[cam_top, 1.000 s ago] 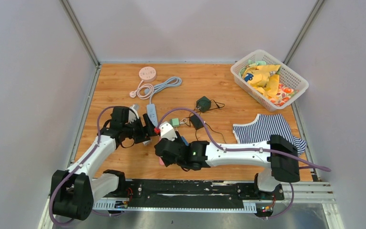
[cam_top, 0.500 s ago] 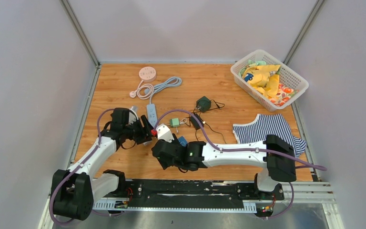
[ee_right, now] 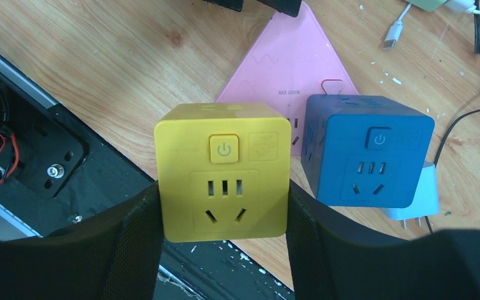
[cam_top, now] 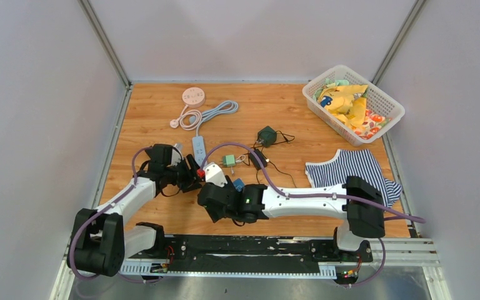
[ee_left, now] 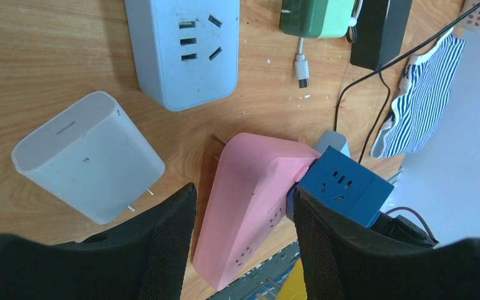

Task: Insert the plug
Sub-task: Insert the plug into the socket.

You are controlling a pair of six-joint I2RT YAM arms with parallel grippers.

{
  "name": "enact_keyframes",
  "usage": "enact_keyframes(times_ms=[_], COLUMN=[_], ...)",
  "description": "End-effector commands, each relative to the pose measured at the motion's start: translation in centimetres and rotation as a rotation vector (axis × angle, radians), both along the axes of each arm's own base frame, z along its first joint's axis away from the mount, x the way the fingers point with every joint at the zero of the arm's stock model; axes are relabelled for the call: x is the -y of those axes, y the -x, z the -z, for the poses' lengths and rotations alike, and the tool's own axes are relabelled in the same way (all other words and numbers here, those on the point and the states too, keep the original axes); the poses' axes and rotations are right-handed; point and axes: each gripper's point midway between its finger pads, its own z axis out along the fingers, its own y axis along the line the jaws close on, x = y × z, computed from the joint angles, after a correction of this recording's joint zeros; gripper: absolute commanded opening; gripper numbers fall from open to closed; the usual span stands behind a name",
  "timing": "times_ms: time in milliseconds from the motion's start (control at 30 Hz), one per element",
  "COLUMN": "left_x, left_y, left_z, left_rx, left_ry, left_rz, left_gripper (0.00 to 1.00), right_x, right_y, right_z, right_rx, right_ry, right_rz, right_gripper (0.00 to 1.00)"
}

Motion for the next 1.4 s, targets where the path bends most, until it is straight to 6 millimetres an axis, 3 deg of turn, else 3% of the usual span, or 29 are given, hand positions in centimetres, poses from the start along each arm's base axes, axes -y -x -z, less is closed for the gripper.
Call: enact_keyframes(times_ms=[0,400,700,1100,1367], left_x=[0.3,0.0,0.0,0.1,0.2], left_y=[0.1,0.1,0.3,0.4,0.4], left_z=[0.2,0.6,1.0,1.3,1.6], left_rx=[-0.006,-0.013,-0.033,-0.057,-0.065], left_ry=[0.027,0.010,0.002,0.009,0.020], left_rz=[0.008,0.008,0.011,0.009,0.005], left_gripper=[0.59,0.58,0.57,0.55,0.54], right_x=[-0.4,-0.5,0.1,0.4,1.1], right_y=[0.2,-0.2,-0.8,-0.7,-1.2], right_z=[0.0,1.9,1.6,2.6,4.1], right_rx=[0.008,0.019,0.054,-0.022,-0.020], right_ry=[0.006,0.042,0.024,-0.033,0.079], right_rz=[0.015,0.029,0.043,0.046,0.025], right_gripper=[0.00,0.00,0.00,0.00,0.00])
